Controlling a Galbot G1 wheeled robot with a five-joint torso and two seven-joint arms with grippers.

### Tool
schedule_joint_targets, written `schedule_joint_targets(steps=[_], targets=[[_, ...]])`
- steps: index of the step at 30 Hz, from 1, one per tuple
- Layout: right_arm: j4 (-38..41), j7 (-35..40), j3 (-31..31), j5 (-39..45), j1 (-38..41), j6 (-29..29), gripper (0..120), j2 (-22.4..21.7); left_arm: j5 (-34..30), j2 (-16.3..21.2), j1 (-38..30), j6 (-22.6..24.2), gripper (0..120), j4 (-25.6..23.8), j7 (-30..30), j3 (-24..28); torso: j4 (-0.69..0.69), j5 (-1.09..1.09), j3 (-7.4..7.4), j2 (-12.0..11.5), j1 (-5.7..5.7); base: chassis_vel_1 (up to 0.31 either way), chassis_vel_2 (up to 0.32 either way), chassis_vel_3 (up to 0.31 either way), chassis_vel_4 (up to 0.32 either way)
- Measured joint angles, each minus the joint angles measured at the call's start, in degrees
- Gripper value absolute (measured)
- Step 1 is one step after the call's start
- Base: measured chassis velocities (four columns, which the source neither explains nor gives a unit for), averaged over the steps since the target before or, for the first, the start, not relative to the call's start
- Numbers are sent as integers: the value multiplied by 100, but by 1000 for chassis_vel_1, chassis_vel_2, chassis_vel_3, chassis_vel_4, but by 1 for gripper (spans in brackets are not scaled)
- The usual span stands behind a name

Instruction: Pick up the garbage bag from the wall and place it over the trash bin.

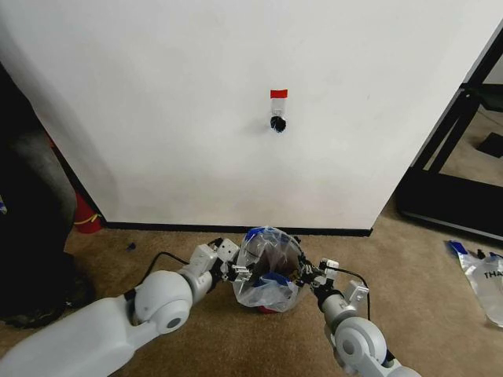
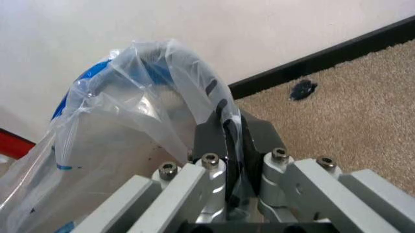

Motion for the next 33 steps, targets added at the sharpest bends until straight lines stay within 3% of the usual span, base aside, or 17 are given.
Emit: schedule_joint_targets(steps=[8, 14, 19, 22, 27, 33], targets=[[13, 0, 14, -9, -13, 0, 1, 27, -38, -95, -166, 9, 100, 199, 2, 135, 0, 0, 0, 0, 0, 0, 0, 0, 0], [15, -1, 11, -10, -1, 2, 1, 58, 85, -92, -132, 8, 92, 352, 50, 179, 0, 0, -1, 0, 0, 0, 0, 0, 0], [14, -1, 13, 12, 6, 4, 1, 50, 142, -81, -140, -7, 72, 431, 58, 180, 0, 0, -1, 0, 0, 0, 0, 0, 0], [12, -1, 16, 13, 11, 5, 1, 44, 151, -69, -140, -13, 67, 432, 59, 180, 0, 0, -1, 0, 0, 0, 0, 0, 0], [-17, -5, 17, 15, 18, 14, 1, 25, 174, -63, -124, -32, 43, 470, 60, 193, 0, 0, -1, 0, 0, 0, 0, 0, 0], [2, -9, 16, 36, 19, 16, 1, 20, 154, -79, -143, -37, 23, 509, 75, 210, 0, 0, -1, 0, 0, 0, 0, 0, 0]])
